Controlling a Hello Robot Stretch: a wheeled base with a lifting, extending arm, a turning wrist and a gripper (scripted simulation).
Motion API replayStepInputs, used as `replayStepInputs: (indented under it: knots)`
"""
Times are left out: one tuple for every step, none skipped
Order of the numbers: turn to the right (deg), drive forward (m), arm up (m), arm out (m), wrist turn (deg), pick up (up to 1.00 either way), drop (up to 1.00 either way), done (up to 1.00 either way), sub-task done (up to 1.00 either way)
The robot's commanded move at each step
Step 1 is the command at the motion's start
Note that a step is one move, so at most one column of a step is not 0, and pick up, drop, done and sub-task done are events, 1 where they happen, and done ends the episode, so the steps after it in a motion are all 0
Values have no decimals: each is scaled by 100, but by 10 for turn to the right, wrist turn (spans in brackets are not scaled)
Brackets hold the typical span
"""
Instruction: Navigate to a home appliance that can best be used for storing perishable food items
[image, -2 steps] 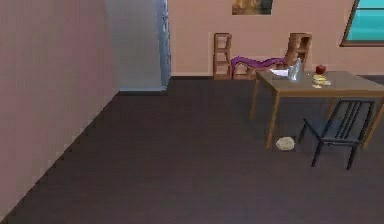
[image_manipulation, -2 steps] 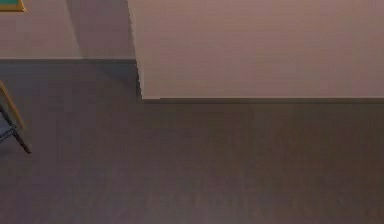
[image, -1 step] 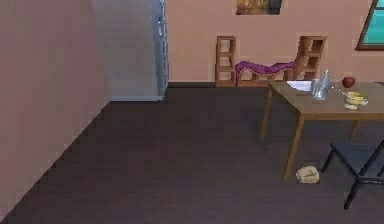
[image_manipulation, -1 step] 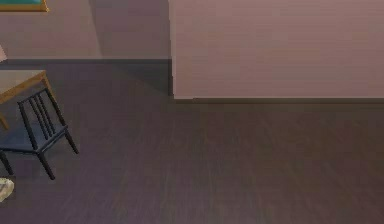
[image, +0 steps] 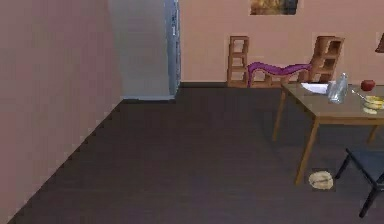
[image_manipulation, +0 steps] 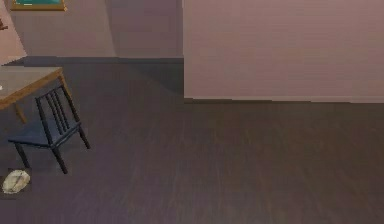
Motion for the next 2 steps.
replayStepInputs:
  knots:
    - [0,100,0,0,0,0,0,0,0]
    - [-30,0,0,0,0,0,0,0,0]
